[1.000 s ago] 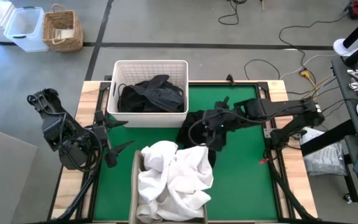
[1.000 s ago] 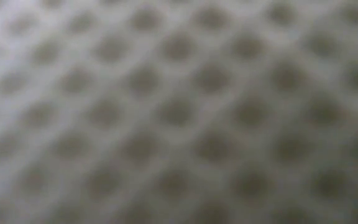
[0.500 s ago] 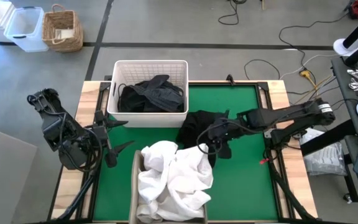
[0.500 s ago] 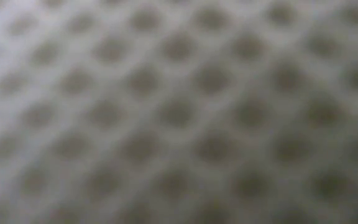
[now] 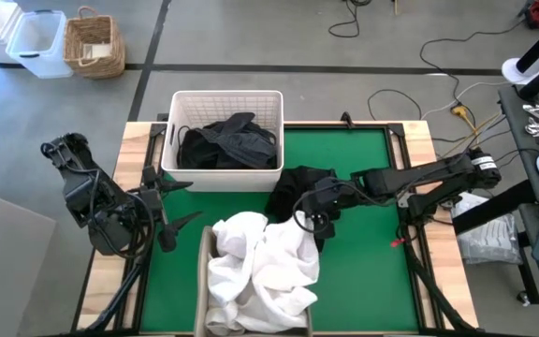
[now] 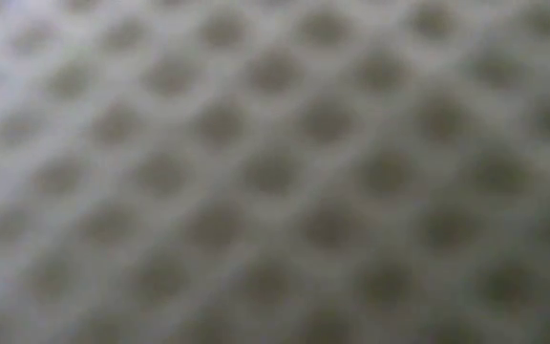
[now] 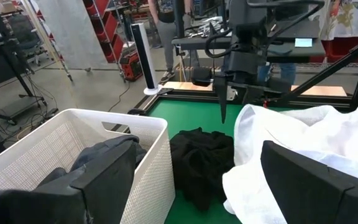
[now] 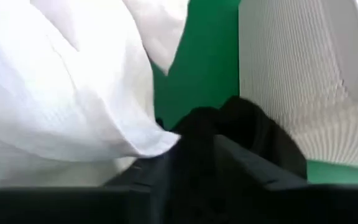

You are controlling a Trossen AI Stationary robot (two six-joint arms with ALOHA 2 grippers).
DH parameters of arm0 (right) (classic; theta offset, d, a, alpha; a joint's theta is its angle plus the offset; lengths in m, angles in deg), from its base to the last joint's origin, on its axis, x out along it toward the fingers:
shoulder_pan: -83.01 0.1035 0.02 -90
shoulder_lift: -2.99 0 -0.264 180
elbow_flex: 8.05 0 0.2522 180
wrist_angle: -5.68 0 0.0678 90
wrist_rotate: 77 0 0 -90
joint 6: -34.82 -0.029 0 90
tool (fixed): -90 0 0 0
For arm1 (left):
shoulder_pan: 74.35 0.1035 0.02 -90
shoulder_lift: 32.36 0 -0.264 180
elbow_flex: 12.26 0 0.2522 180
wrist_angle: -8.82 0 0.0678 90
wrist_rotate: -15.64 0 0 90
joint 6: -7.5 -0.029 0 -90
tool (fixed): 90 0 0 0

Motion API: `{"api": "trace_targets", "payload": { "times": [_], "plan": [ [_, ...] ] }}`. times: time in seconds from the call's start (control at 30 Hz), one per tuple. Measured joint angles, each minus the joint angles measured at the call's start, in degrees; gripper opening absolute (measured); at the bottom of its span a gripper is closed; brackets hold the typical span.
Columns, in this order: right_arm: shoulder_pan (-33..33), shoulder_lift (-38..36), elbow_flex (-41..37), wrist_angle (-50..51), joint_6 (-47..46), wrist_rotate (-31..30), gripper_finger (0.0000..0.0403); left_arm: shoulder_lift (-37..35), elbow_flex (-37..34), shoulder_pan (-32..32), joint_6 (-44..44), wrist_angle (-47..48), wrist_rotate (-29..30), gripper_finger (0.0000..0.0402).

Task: Sort clothes
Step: Put the white shirt into the laundry organizer

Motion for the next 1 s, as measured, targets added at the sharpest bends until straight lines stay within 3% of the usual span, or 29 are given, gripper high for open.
{"api": "trace_targets", "payload": {
  "times": [0.13, 0.37, 0.53, 0.7, 0.8, 1.0],
  "plan": [
    [0.00, -0.35, 0.00, -1.72, 3.02, 0.07, 0.0027, 0.00, 0.00, 0.00, 0.02, -0.01, 0.00, 0.0320],
    [0.00, -1.52, 0.00, -11.68, 7.15, 2.11, 0.0009, 0.00, 0.00, 0.09, 0.04, 0.00, 0.02, 0.0320],
    [0.04, -1.97, 0.81, -18.12, 8.87, 5.60, 0.0009, 0.00, 0.00, 0.22, 0.04, -0.02, 0.04, 0.0320],
    [0.08, -2.38, 5.29, 0.28, 10.65, 5.12, 0.0013, 0.00, 0.00, 0.22, 0.46, 0.00, 0.00, 0.0320],
    [0.26, -2.36, 6.86, 11.98, 6.17, 4.96, 0.0032, 0.00, 0.00, 0.22, 0.46, 0.00, -0.02, 0.0320],
    [1.45, -3.74, 7.15, 15.49, 4.36, 4.56, 0.0113, 0.00, -0.02, 0.28, 0.52, 0.03, 0.00, 0.0320]
  ]
}}
